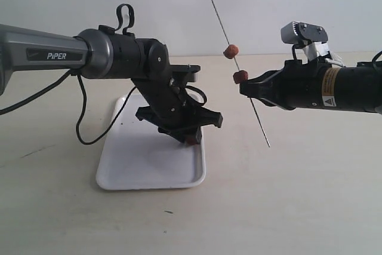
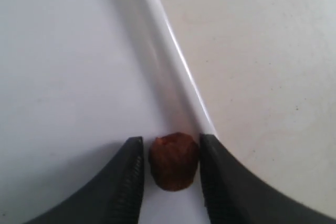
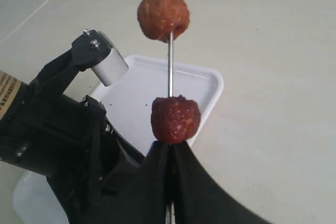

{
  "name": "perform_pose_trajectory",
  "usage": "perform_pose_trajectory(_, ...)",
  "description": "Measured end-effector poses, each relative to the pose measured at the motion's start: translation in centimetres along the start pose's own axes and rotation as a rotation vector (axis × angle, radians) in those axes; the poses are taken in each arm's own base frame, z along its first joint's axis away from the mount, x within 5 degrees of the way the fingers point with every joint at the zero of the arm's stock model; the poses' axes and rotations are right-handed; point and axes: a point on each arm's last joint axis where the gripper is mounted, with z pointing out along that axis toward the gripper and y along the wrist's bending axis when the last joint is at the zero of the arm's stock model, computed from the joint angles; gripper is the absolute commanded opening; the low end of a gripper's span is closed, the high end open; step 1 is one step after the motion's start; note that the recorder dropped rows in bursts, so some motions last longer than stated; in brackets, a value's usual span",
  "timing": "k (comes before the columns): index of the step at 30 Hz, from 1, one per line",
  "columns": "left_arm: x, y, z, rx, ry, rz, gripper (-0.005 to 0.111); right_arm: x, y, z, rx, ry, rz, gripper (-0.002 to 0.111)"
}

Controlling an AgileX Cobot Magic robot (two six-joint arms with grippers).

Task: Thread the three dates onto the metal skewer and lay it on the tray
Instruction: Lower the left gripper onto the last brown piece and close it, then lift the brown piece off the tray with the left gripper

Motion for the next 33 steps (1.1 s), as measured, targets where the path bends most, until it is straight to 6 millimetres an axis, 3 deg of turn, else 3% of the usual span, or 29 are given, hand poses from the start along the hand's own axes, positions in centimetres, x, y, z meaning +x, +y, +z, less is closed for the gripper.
perform_pose_trajectory(5, 0.0, 0.0, 0.0, 0.001, 0.0, -0.002, 0.015, 0.0, 0.0, 0.0, -0.002, 0.003, -0.003, 0.0)
perform_pose_trajectory(17, -0.2, 0.6, -0.7, 0.002, 0.005, -0.018, 0.015, 0.7, 0.1, -0.1, -0.01, 0.038, 0.014, 0.0)
perform_pose_trajectory(22, -1.6, 2.3, -4.5, 0.036, -0.05, -0.066, 0.015, 1.5, 0.3, -0.2, -0.026, 0.088, 0.047, 0.0)
perform_pose_trajectory(28, -3.2, 6.1, -9.4, 0.167, -0.132, -0.177, 0.015, 2.5, 1.4, -0.5, -0.149, 0.201, 0.063, 0.0)
perform_pose_trajectory(33, -3.8, 9.8, -12.4, 0.425, -0.17, -0.274, 0.015, 4.1, 2.1, -1.0, -0.21, 0.279, 0.119, 0.0)
